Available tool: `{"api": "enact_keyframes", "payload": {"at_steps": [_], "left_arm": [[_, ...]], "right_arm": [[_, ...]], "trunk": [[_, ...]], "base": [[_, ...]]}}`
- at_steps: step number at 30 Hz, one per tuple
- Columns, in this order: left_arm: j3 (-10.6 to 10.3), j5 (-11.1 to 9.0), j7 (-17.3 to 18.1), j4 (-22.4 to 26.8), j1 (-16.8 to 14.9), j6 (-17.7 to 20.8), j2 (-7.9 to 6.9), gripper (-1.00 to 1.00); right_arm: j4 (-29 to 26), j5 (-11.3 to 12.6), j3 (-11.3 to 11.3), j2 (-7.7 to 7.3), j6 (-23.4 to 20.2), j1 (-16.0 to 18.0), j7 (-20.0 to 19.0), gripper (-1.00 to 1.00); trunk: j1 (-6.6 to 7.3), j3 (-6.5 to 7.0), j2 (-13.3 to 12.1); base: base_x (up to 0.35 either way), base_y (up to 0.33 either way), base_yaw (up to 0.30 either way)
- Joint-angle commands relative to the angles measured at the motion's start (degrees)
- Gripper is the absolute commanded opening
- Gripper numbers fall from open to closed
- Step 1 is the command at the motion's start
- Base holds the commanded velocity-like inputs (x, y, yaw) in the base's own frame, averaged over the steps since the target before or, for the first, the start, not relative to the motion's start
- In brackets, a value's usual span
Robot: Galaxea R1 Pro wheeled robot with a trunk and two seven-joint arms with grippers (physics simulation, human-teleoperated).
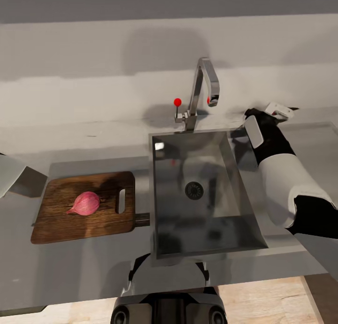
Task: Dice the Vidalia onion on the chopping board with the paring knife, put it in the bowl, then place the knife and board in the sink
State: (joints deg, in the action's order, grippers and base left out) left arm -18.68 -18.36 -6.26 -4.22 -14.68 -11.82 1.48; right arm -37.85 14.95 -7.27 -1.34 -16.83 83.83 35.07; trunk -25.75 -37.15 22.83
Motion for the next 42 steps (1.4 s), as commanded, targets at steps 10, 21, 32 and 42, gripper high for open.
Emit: {"api": "enact_keyframes", "payload": {"at_steps": [10, 21, 32, 42], "left_arm": [[-0.48, -0.36, -0.07, -0.26, -0.09, -0.45, -0.01, 1.00], [-0.48, -0.36, -0.07, -0.26, -0.09, -0.40, 0.09, 1.00], [-0.48, -0.36, -0.07, -0.26, -0.09, -0.40, 0.19, 1.00], [-0.48, -0.36, -0.07, -0.26, -0.09, -0.40, 0.19, 1.00]], "right_arm": [[-6.43, 0.46, 0.27, 0.24, -5.53, 0.02, 4.66, -1.00], [-9.56, 0.44, 0.66, 0.62, -9.50, 0.02, 7.50, -1.00], [-9.69, 0.27, 0.88, 1.73, -11.06, 0.02, 7.74, -1.00], [-9.70, 0.26, 6.34, 2.01, -11.72, 0.02, 7.78, -1.00]], "trunk": [[-0.03, -0.07, 0.09], [-0.03, -0.07, 0.09], [-0.03, -0.07, 0.09], [-0.03, -0.07, 0.09]], "base": [[0.000, 0.000, 0.000], [-0.128, 0.000, 0.000], [-0.332, 0.000, 0.000], [-0.339, 0.000, 0.000]]}}
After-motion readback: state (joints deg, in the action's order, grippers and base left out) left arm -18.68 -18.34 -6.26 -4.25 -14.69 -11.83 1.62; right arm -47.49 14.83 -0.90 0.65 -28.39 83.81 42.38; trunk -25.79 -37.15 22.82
